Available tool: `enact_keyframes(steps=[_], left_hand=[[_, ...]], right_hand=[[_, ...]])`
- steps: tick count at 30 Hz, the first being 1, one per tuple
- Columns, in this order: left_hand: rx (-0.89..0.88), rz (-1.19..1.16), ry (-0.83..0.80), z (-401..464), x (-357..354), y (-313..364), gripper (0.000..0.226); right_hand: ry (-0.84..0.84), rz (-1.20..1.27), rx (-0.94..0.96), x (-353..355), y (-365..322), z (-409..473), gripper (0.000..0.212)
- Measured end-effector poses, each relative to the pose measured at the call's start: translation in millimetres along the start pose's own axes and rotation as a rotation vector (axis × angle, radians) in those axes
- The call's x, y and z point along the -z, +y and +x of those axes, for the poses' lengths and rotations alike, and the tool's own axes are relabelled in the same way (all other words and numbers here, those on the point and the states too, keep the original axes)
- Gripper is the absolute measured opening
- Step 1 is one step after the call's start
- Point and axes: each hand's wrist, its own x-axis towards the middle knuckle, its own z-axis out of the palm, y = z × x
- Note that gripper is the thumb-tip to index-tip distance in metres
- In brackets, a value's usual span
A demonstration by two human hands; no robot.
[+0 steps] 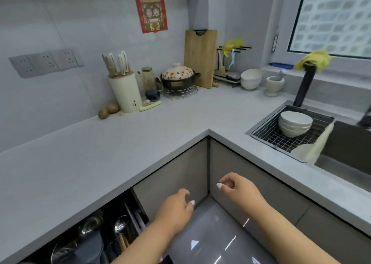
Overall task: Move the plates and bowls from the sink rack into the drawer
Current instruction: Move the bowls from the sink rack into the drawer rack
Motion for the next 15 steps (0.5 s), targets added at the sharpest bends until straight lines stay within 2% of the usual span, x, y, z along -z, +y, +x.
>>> enact_keyframes(steps=[15], left_hand=[[-0.236,0.155,-0.080,134,-57,146,0.042]], right_hand=[[0.220,0.148,-0.232,115,107,30,0.014]])
